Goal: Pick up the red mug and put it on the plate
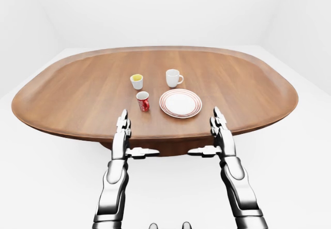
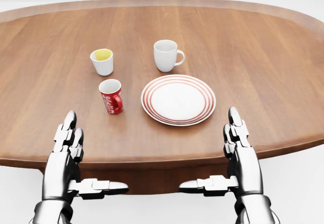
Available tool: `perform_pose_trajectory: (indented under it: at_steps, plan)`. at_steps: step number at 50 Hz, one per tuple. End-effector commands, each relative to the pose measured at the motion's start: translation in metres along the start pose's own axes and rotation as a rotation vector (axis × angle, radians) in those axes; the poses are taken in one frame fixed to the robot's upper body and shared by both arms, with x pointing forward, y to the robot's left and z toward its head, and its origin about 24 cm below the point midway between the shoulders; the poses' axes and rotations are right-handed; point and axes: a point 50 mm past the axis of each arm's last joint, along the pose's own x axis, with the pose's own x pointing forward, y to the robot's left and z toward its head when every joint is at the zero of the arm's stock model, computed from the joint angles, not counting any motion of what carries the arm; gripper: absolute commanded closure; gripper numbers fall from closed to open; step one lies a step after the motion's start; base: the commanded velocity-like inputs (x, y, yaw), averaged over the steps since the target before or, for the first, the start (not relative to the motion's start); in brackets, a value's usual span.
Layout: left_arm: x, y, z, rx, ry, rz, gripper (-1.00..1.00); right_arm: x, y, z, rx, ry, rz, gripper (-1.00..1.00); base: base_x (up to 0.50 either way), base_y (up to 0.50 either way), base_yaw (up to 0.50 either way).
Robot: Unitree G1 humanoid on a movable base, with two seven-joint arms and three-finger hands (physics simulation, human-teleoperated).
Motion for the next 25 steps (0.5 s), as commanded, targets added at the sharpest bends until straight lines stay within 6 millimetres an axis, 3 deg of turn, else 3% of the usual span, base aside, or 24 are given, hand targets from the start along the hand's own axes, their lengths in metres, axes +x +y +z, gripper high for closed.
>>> perform_pose_trajectory:
  at_steps: [1, 25]
  plan:
    - [0.0002, 0.012, 0.0022, -0.01, 0.001, 0.031, -1.0, -0.0022, -0.0077, 0.0032, -0.014, -0.009, -0.012, -1.0, 0.0, 0.0, 0.0]
    - [-0.0026, 0.0165, 0.0065, -0.003, -0.007, 0.056, -1.0, -0.0054, -0.0061, 0.0036, -0.066, -0.008, -0.02, -1.0, 0.0, 0.0, 0.0]
